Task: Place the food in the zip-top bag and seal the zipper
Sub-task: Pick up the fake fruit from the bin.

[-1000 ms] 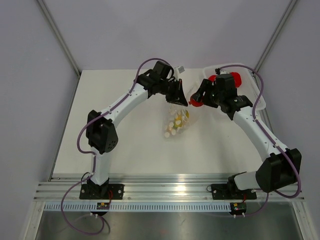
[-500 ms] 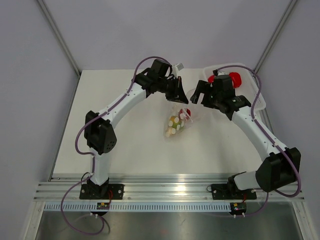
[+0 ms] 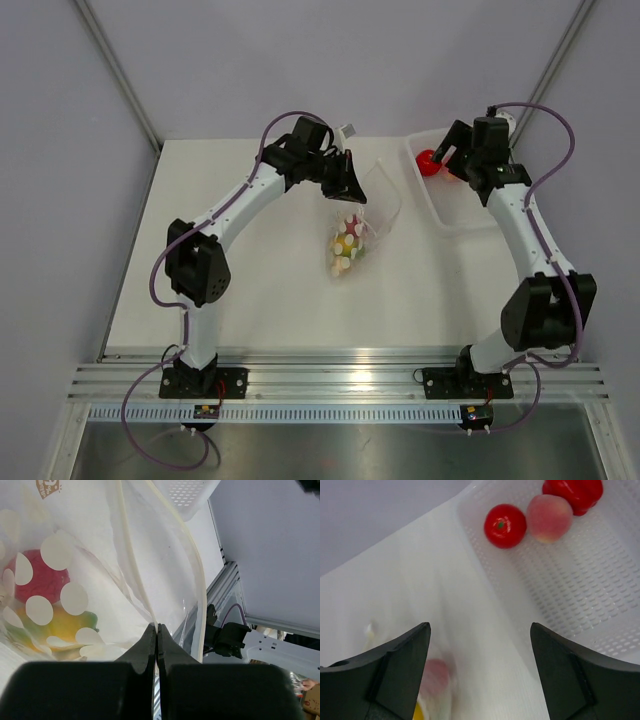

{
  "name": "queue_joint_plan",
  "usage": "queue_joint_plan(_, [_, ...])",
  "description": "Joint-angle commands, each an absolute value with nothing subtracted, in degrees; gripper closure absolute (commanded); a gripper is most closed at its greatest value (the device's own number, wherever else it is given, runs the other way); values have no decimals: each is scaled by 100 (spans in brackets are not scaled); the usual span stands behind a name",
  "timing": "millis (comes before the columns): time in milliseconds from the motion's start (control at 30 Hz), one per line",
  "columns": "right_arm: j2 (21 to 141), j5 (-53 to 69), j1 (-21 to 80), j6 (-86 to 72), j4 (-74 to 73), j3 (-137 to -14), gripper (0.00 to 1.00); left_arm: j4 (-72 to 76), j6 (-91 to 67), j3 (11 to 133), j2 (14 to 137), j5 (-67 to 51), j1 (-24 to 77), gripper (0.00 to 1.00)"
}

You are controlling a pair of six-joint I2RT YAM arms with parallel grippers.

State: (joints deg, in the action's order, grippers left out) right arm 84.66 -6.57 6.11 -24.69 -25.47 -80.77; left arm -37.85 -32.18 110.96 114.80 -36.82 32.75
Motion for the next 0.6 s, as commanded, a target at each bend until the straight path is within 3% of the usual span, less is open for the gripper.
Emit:
queue_joint_plan(0, [9444, -326, 115, -3022, -2408, -8656, 7, -3823, -3006, 11276, 11320, -3586, 3252, 100])
queue_joint_plan(133, [10369, -202, 44, -3672, -2321, -9359, 1, -3902, -2944, 11408, 11399, -3586, 3243, 100])
queue_joint_plan(567, [12568, -676, 44, -4895, -1556, -10801, 1, -4262, -2567, 11663, 11496, -3621, 3208, 100])
